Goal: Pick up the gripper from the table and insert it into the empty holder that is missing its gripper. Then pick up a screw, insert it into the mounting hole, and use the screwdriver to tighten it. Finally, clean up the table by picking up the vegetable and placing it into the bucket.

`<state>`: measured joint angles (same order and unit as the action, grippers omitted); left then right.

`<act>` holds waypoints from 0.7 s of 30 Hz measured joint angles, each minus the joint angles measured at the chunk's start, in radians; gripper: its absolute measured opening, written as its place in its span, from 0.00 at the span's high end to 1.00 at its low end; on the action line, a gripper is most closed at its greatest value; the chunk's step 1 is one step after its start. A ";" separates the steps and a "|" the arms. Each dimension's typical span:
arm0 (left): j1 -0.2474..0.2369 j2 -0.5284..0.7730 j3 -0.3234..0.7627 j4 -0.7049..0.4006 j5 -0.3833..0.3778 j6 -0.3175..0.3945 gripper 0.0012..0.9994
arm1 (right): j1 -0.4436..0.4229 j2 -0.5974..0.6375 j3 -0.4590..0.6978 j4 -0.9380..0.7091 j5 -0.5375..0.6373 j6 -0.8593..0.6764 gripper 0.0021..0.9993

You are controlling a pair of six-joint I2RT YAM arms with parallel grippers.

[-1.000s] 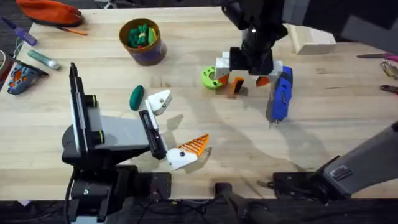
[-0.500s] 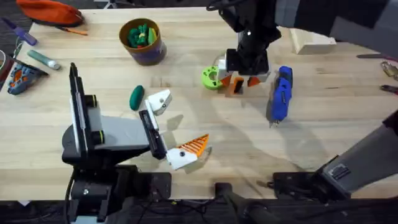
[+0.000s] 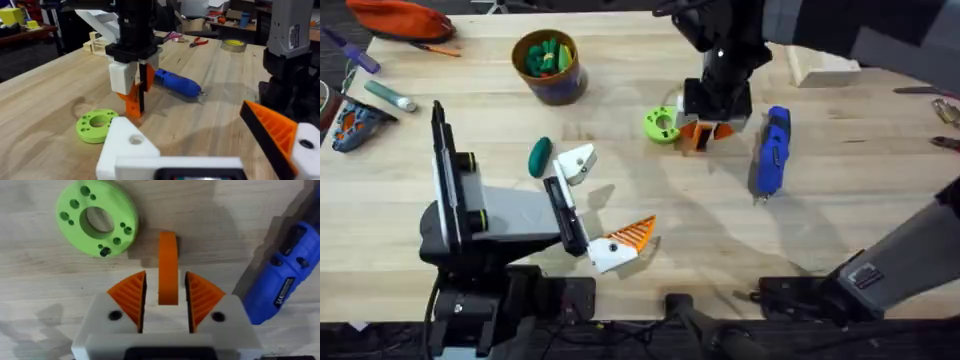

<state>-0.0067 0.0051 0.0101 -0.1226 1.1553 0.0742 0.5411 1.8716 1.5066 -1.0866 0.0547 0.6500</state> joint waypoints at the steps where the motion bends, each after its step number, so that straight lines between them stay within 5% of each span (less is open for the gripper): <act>1: 0.000 0.000 0.000 0.000 0.000 0.000 0.01 | 0.000 0.000 0.000 0.000 0.000 0.000 0.58; 21: 0.000 0.000 0.000 0.000 0.000 0.000 0.01 | -0.014 0.000 0.000 0.000 0.000 -0.001 0.70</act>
<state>-0.0067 0.0051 0.0101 -0.1226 1.1553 0.0742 0.5270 1.8713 1.5066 -1.0866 0.0547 0.6495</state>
